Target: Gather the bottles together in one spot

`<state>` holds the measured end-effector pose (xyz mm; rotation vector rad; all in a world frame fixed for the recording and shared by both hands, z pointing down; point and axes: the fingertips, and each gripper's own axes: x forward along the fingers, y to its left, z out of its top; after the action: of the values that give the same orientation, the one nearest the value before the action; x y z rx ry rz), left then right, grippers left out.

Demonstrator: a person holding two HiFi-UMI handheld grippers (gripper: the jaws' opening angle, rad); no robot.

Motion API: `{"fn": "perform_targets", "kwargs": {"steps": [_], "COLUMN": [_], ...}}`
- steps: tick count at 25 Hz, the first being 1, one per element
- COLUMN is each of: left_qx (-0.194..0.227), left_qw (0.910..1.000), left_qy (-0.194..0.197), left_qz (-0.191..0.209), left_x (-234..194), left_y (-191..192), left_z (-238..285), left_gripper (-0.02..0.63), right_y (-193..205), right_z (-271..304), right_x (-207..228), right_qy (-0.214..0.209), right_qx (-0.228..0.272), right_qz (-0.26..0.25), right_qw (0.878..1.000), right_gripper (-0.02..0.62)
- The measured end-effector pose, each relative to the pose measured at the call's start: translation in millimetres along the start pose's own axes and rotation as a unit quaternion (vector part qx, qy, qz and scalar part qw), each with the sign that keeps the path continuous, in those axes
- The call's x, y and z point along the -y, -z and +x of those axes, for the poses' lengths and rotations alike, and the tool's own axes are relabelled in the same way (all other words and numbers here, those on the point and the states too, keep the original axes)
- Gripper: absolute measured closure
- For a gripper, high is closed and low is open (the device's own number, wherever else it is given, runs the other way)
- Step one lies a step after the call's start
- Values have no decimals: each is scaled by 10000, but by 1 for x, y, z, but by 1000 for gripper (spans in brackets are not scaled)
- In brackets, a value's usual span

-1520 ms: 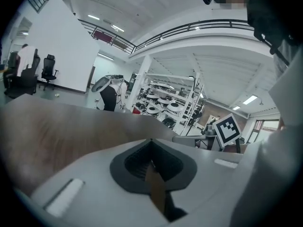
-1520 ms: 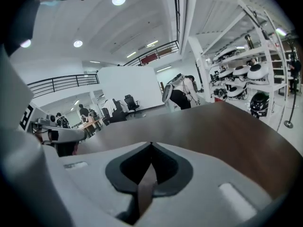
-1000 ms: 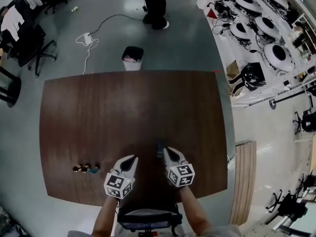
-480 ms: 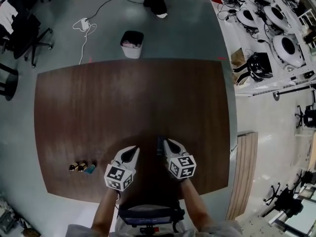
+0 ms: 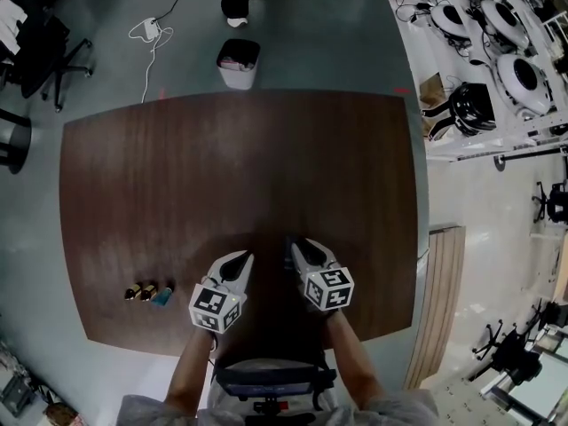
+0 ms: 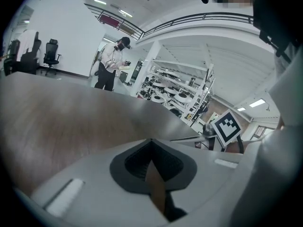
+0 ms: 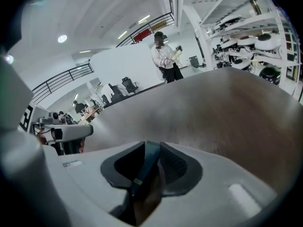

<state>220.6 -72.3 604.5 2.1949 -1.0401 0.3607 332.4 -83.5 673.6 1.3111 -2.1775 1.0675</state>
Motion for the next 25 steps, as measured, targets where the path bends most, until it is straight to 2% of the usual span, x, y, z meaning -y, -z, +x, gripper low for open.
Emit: {"fn": "perform_targets", "kwargs": {"steps": [3,8,16,20,25], "left_qx": [-22,-10,-30,-30,-31], "left_qw": [10000,10000,9999,9999,9998], "left_qy": [-9,-34,-58,-84,-125], "left_qz": [-26,-59,-105,-111,-126], "left_x": [-1,-3,-6,-10,-13], "left_y": [2,2,4,5,4], "left_z": [-1,-2,-2,0,0], "left_gripper": [604,604,604,604,604], "right_y": [4,9,15,15,15], "right_z": [2,5,11,11,11], "right_x": [-1,-5,-7,-5,-3], "right_qy": [42,100,221,311,290], "right_qx": [-66,-244,-577,-648,-736], "right_qz": [1,-142,-426,-645,-545], "right_qw": [10000,9996,9972,9953,9954], "right_gripper": [449,383,376,392,422]}}
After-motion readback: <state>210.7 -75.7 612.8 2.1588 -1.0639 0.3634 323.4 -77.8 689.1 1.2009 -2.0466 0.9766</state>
